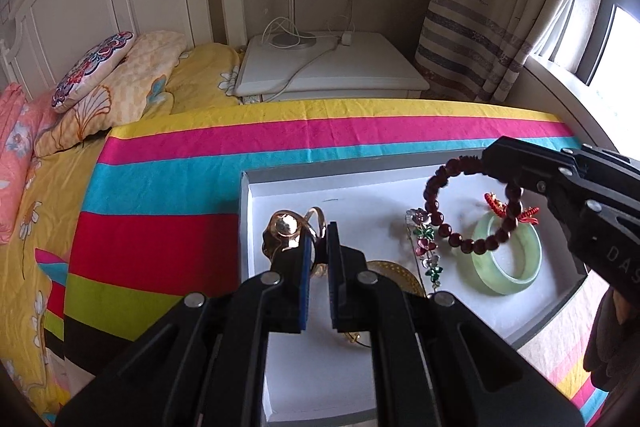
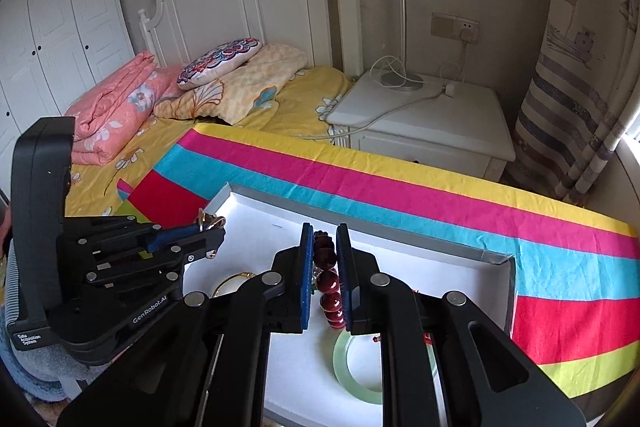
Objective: Organize jewelry
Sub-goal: 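Open both tools over the tray to drop the bracelet and ring, then move the right tool to the silver filigree pendant and close on it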
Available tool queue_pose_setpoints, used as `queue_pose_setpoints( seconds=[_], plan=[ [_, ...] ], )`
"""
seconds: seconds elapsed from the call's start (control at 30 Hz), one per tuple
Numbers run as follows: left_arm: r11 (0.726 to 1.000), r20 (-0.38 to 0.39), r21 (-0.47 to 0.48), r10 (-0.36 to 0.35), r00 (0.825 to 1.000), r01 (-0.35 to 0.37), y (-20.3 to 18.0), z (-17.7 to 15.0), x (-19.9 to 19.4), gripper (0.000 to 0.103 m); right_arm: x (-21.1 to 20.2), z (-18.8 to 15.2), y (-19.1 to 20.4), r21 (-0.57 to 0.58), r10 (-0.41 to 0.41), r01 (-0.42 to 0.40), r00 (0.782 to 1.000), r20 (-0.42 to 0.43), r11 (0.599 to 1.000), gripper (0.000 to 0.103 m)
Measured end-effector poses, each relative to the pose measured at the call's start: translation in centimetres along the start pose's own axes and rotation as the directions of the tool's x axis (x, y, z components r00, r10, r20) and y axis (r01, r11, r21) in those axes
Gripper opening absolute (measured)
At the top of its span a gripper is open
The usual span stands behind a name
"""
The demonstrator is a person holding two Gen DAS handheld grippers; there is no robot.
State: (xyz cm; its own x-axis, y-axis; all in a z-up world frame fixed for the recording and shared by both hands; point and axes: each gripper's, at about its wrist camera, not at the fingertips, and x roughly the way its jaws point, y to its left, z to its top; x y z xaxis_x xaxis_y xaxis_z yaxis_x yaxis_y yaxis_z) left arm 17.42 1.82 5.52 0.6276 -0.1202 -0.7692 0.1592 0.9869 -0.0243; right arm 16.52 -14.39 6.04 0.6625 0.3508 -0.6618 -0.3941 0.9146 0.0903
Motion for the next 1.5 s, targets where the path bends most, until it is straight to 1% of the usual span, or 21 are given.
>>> queue_pose_setpoints(
  seconds=[0.03, 0.07, 0.1, 0.13, 0.17, 0.2, 0.27, 0.3, 0.37, 0.43, 0.57, 0.67, 0.73, 0.9, 1.0, 1.17, 1.23, 1.3, 1.33, 1.43, 1.5],
  plan=[
    [1.000, 0.000, -0.004, 0.005, 1.000, -0.005, 0.1, 0.0, 0.1, 0.011, 0.3, 0.0, -0.1, 0.004, -0.009, 0.009, 1.000, -0.002, 1.000, 0.014],
    [1.000, 0.000, -0.009, 0.008, 1.000, -0.008, 0.2, 0.0, 0.1, 0.023, 0.6, 0.0, -0.3, 0.011, -0.019, 0.019, 1.000, -0.002, 1.000, 0.015],
    [1.000, 0.008, -0.013, 0.011, 1.000, -0.011, 0.4, 0.0, 0.0, 0.033, 0.9, -0.1, -0.5, 0.022, -0.022, 0.022, 1.000, -0.010, 1.000, 0.016],
    [1.000, 0.022, -0.015, 0.017, 1.000, -0.017, 0.5, -0.1, -0.3, 0.052, 1.0, -0.1, -0.7, 0.034, -0.015, 0.016, 1.000, -0.023, 0.999, 0.017],
    [0.999, 0.040, -0.017, 0.029, 0.999, -0.028, 0.6, -0.3, -0.7, 0.063, 1.1, -0.1, -0.9, 0.041, -0.011, 0.012, 0.999, -0.030, 0.999, 0.023],
    [0.999, 0.053, -0.019, 0.036, 0.998, -0.035, 0.8, -0.4, -1.0, 0.064, 0.9, -0.3, -1.0, 0.039, -0.011, 0.012, 1.000, -0.029, 0.999, 0.034],
    [0.999, 0.055, -0.024, 0.032, 0.998, -0.031, 1.0, -0.6, -1.5, 0.065, 0.1, -0.5, -1.1, 0.032, -0.020, 0.020, 1.000, -0.011, 0.999, 0.045],
    [0.999, 0.059, -0.030, 0.033, 0.998, -0.031, 1.2, -0.8, -1.8, 0.066, -0.4, -0.6, -1.2, 0.035, -0.012, 0.012, 1.000, -0.003, 0.999, 0.045],
    [0.998, 0.079, -0.047, 0.047, 0.996, -0.044, 1.7, -1.3, -2.7, 0.074, -1.5, -0.9, -1.5, 0.041, 0.003, -0.003, 1.000, 0.012, 0.999, 0.045],
    [0.997, 0.097, -0.058, 0.053, 0.994, -0.048, 2.1, -1.9, -3.9, 0.078, -2.7, -1.0, -1.7, 0.036, 0.009, -0.010, 1.000, 0.029, 0.999, 0.045],
    [0.994, 0.145, -0.088, 0.074, 0.987, -0.062, 3.0, -4.2, -7.1, 0.091, -5.6, -1.7, -2.0, 0.027, 0.025, -0.027, 0.998, 0.064, 0.999, 0.045],
    [0.992, 0.173, -0.098, 0.097, 0.980, -0.081, 3.4, -6.8, -9.6, 0.098, -7.7, -2.5, -2.2, 0.027, 0.037, -0.040, 0.995, 0.096, 0.999, 0.052],
    [0.989, 0.175, -0.106, 0.118, 0.977, -0.101, 3.5, -8.6, -10.9, 0.101, -9.1, -3.5, -2.2, 0.028, 0.052, -0.055, 0.992, 0.111, 0.998, 0.053],
    [0.986, 0.157, -0.116, 0.137, 0.978, -0.119, 3.4, -13.2, -13.0, 0.101, -11.7, -7.2, -1.2, 0.009, 0.064, -0.065, 0.989, 0.132, 0.998, 0.058],
    [0.989, 0.131, -0.124, 0.100, 0.986, -0.084, 3.1, -15.5, -13.1, 0.101, -12.5, -10.0, -0.3, -0.004, 0.055, -0.055, 0.990, 0.131, 0.998, 0.059],
    [0.987, 0.107, -0.160, 0.033, 0.994, -0.015, 2.9, -18.7, -12.1, 0.101, -12.3, -14.2, 0.8, 0.021, 0.069, -0.071, 0.993, 0.100, 0.997, 0.059],
    [0.983, 0.099, -0.182, 0.018, 0.995, 0.000, 3.2, -19.3, -11.8, 0.100, -11.6, -15.7, 1.3, 0.035, 0.090, -0.092, 0.994, 0.069, 0.995, 0.059],
    [0.978, 0.144, -0.206, 0.000, 0.990, 0.030, 3.6, -19.6, -12.5, 0.100, -10.9, -16.6, 1.9, 0.035, 0.102, -0.103, 0.994, 0.036, 0.994, 0.059],
    [0.976, 0.158, -0.213, -0.011, 0.987, 0.045, 3.8, -19.7, -12.6, 0.100, -10.6, -16.9, 2.3, 0.033, 0.109, -0.109, 0.994, 0.023, 0.993, 0.059],
    [0.971, 0.159, -0.221, -0.052, 0.986, 0.087, 4.1, -19.6, -12.4, 0.100, -9.7, -17.3, 3.8, 0.015, 0.123, -0.123, 0.992, -0.006, 0.992, 0.059],
    [0.969, 0.169, -0.226, -0.056, 0.984, 0.094, 4.1, -19.5, -12.5, 0.100, -8.9, -17.2, 5.0, -0.005, 0.114, -0.114, 0.993, -0.033, 0.993, 0.058]
  ],
)
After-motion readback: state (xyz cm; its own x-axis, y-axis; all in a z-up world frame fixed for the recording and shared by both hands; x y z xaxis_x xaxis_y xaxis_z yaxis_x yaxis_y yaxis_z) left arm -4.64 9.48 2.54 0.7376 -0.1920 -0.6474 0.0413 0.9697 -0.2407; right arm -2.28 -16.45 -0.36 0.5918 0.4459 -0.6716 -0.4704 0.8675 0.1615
